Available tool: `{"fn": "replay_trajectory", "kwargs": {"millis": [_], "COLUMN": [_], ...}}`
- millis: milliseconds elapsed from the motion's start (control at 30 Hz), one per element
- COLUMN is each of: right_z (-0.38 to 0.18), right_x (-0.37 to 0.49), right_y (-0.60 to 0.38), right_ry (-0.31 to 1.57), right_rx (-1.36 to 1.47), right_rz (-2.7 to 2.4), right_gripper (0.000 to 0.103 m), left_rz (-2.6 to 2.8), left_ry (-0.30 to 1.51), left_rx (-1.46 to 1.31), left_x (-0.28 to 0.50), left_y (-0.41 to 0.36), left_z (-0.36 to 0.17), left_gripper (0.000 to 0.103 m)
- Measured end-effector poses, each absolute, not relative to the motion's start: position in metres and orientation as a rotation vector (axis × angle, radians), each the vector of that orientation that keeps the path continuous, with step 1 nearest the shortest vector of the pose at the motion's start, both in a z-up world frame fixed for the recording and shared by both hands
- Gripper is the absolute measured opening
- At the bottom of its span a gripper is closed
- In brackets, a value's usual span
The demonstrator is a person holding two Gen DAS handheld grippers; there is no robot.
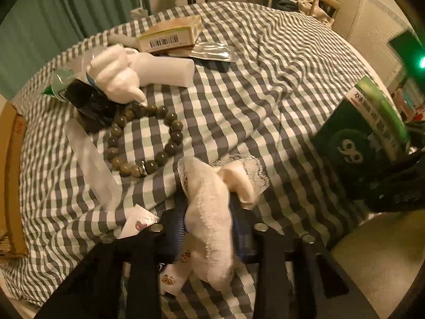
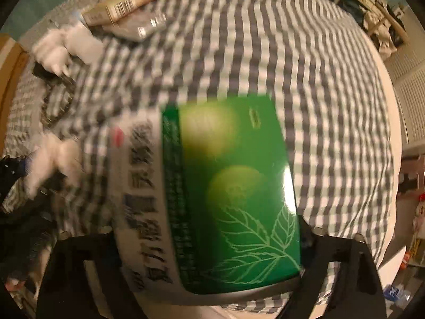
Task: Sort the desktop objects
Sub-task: 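Grasp the lace cloth with the left gripper while the right grasps the green medicine box, then carry the lace cloth and green box over the cardboard box and release both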
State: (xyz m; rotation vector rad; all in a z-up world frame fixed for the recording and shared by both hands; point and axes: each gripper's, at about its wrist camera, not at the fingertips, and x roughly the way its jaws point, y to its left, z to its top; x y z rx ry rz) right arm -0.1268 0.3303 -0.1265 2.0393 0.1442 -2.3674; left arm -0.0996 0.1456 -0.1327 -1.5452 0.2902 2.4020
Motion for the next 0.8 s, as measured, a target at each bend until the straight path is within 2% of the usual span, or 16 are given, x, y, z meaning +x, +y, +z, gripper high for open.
{"fn": "replay_trajectory", "kwargs": {"millis": [100,167,300,400,533,600,733,800], "right_z": [-0.121,-0.112,-0.087,-0.057,-0.003,0.026,0.074,0.089], "right_x": [-0.119,-0.114,-0.101,-0.092,-0.076,-0.065,-0.055,-0.059], "right_y": [0.325,0.32,0.315,0.3,0.276,0.259,0.225,0.204], "right_ry": [0.252,0.312,0.305,0.392,0.333,0.411,0.34,0.336], "right_rx": [2.012,1.983,1.974,1.906,1.789,1.664,1.518,1.458], "right_rz": [-2.417,-2.489,-2.617,-2.663,-2.695,-2.654,-2.639,-2.631], "right_gripper": [0.08,0.08,0.08,0.08,0.079,0.079,0.079,0.079], "left_rz": [2.388,2.372,2.365,2.387,2.445,2.461,2.518,2.547], "left_ry": [0.249,0.217,0.208,0.163,0.118,0.076,0.046,-0.04], "left_rx": [-1.555,-1.561,-1.55,-1.491,-1.414,-1.387,-1.322,-1.303], "left_x": [-0.098,-0.096,-0.09,-0.088,-0.086,-0.088,-0.086,-0.089], "left_y": [0.138,0.133,0.12,0.106,0.086,0.074,0.041,0.021], "left_z": [-0.128,-0.123,-0.101,-0.077,-0.042,-0.023,0.02,0.038], "left_gripper": [0.03,0.023,0.023,0.023,0.021,0.021,0.021,0.021]}}
